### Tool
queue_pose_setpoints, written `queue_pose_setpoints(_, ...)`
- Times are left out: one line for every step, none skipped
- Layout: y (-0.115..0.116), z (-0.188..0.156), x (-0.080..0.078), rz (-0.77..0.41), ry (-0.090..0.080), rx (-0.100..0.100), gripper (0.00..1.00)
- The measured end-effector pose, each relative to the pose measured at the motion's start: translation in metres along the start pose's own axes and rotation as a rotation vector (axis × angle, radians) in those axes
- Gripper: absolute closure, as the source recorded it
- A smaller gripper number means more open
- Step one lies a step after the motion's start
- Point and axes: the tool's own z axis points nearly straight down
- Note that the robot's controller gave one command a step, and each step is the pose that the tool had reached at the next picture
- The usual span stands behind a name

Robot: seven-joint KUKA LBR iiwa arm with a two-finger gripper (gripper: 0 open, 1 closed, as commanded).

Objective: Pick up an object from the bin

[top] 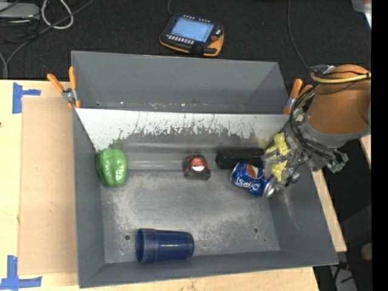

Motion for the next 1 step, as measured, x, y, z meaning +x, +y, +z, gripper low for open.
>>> queue_pose_setpoints(0.0165, -0.0927, 0.0027, -0.001, -0.008, 0.005, 1.00)
